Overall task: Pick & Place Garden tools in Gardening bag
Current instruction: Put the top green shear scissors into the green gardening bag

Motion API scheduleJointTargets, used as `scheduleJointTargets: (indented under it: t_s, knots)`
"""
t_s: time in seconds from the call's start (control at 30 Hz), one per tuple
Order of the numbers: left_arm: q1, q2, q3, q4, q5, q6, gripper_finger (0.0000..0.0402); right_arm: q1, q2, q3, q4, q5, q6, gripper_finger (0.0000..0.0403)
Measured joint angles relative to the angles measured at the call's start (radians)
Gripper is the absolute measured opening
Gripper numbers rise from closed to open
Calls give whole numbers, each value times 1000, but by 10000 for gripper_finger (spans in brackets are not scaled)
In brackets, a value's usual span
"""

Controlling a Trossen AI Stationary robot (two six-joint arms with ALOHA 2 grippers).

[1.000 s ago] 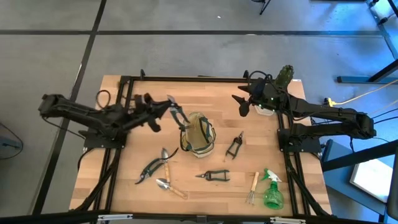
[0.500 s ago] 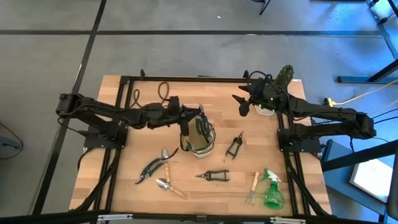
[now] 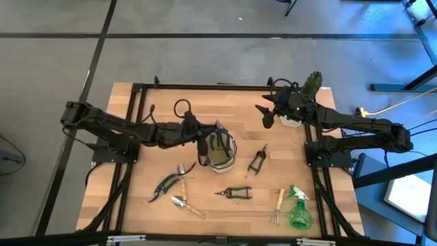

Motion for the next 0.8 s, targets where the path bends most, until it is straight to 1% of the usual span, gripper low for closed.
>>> scheduleJointTargets:
  t_s: [0.1, 0.17, 0.3, 0.53, 0.63, 0.8]
  knots:
    - [-48, 1, 0, -23, -84, 8, 1, 0, 0, 0, 0, 0, 2, 263]
    - [-72, 1, 0, -34, -123, 2, 1, 0, 0, 0, 0, 0, 5, 263]
    - [-94, 4, 0, -33, -129, -36, 2, 0, 0, 0, 0, 0, 5, 263]
    - [-77, 32, 1, -33, -129, -132, 2, 0, 0, 0, 2, 0, 8, 263]
    - [-77, 67, 1, -23, -146, -181, 2, 0, 0, 0, 2, -1, 8, 263]
    - [-77, 148, 1, -20, -188, -221, 2, 0, 0, 0, 4, -3, 8, 263]
